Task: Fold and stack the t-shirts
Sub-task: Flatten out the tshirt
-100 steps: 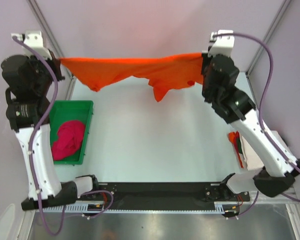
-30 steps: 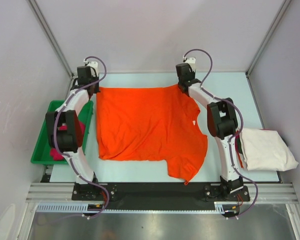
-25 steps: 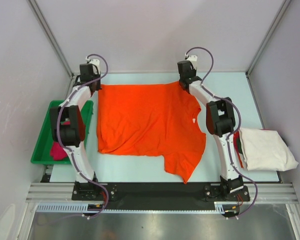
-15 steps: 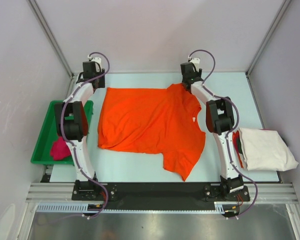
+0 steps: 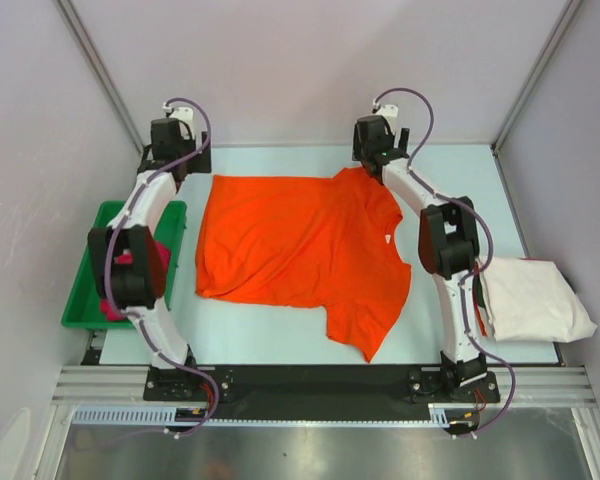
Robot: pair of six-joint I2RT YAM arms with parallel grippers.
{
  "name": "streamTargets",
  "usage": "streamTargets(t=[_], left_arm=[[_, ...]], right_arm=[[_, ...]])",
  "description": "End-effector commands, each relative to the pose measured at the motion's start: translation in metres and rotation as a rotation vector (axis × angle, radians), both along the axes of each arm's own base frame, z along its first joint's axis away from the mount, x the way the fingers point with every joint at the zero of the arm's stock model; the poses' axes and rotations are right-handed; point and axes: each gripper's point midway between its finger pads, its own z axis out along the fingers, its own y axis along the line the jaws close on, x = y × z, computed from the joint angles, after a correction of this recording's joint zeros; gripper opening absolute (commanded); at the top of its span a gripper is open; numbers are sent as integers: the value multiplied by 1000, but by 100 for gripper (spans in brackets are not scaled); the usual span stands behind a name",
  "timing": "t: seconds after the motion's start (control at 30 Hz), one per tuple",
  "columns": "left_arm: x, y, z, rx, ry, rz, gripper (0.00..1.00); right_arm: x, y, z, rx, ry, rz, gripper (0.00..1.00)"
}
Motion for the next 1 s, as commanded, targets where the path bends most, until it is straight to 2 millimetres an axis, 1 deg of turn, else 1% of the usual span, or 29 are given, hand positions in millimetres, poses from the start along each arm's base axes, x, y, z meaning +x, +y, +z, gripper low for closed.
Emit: streamTargets(t=[0.0, 0.03, 0.07, 0.1, 0.13, 0.17, 0.2, 0.23, 0.27, 0.3, 0.33, 0.37, 0.4, 0.43, 0.5, 0.53, 0.57, 0.6, 0.63, 0.67, 0.7, 0.73, 0.77, 0.8, 0.83, 0.87, 0.9, 0.93, 0.97], left_arm=[[-54, -19, 71, -34, -116, -64, 100], [-70, -23, 54, -48, -72, -81, 100], [-80, -24, 50, -52, -57, -84, 100], [-89, -29, 45, -68, -42, -106, 100], [-108, -32, 37, -77, -25, -116, 100], [-115, -34, 31, -80, -15, -128, 100], [-124, -35, 26, -84, -5, -135, 100], [-136, -38, 15, -91, 18, -147, 100], [-143, -39, 11, -92, 29, -161, 100], [-148, -42, 8, -99, 35, -174, 100], [-158, -43, -1, -102, 61, -174, 100], [-164, -42, 7, -101, 43, -170, 99], [-169, -43, 8, -107, 46, -175, 99], [-177, -45, 3, -116, 65, -180, 99], [-186, -49, 7, -134, 45, -196, 99], [-187, -48, 0, -131, 33, -184, 100], [-188, -44, -1, -130, 18, -152, 100], [-189, -40, 3, -122, -10, -132, 100], [-187, -40, 0, -125, -42, -131, 100], [-187, -31, 0, -141, -71, -114, 100], [-187, -30, 2, -148, -111, -118, 100], [-185, -27, -5, -145, -177, -122, 100], [-184, -21, -7, -131, -217, -111, 100], [-185, -20, -10, -118, -259, -113, 100], [-187, -20, -15, -99, -344, -122, 100], [-189, -20, -17, -77, -380, -135, 100], [-191, -20, -22, -67, -405, -140, 100], [-194, -20, -29, -59, -440, -145, 100], [-195, -20, -34, -60, -445, -141, 100]], right_arm=[[-59, 36, 94, 44, -117, 43, 100], [-72, 41, 93, 44, -99, 51, 100], [-88, 55, 87, 65, -84, 61, 100], [-104, 58, 101, 95, -102, 66, 100], [-124, 56, 71, 82, -25, 65, 100], [-135, 57, 65, 95, -7, 61, 100], [-150, 66, 57, 117, 10, 61, 100], [-169, 61, 41, 97, 51, 59, 100], [-181, 62, 34, 83, 68, 59, 99], [-196, 73, 27, 80, 81, 69, 99], [-208, 73, 29, 62, 77, 68, 99], [-222, 72, 15, 37, 107, 78, 98], [-231, 76, 14, 34, 107, 87, 97], [-244, 89, 14, 26, 105, 112, 98], [-259, 93, 15, 33, 98, 114, 98], [-266, 101, 15, 48, 98, 124, 98], [-270, 103, 18, 54, 93, 127, 97], [-273, 105, 20, 54, 88, 127, 98], [-276, 103, 22, 42, 86, 117, 98], [-282, 110, 25, 47, 80, 130, 98], [-284, 112, 34, 56, 64, 137, 98], [-288, 114, 40, 52, 47, 144, 99], [-293, 122, 46, 50, 33, 169, 99], [-298, 125, 58, 66, 11, 185, 99], [-300, 128, 69, 72, -11, 195, 99], [-302, 131, 77, 74, -27, 207, 99], [-310, 137, 90, 77, -50, 239, 100], [-312, 137, 104, 73, -77, 236, 100], [-315, 138, 112, 67, -89, 239, 100]])
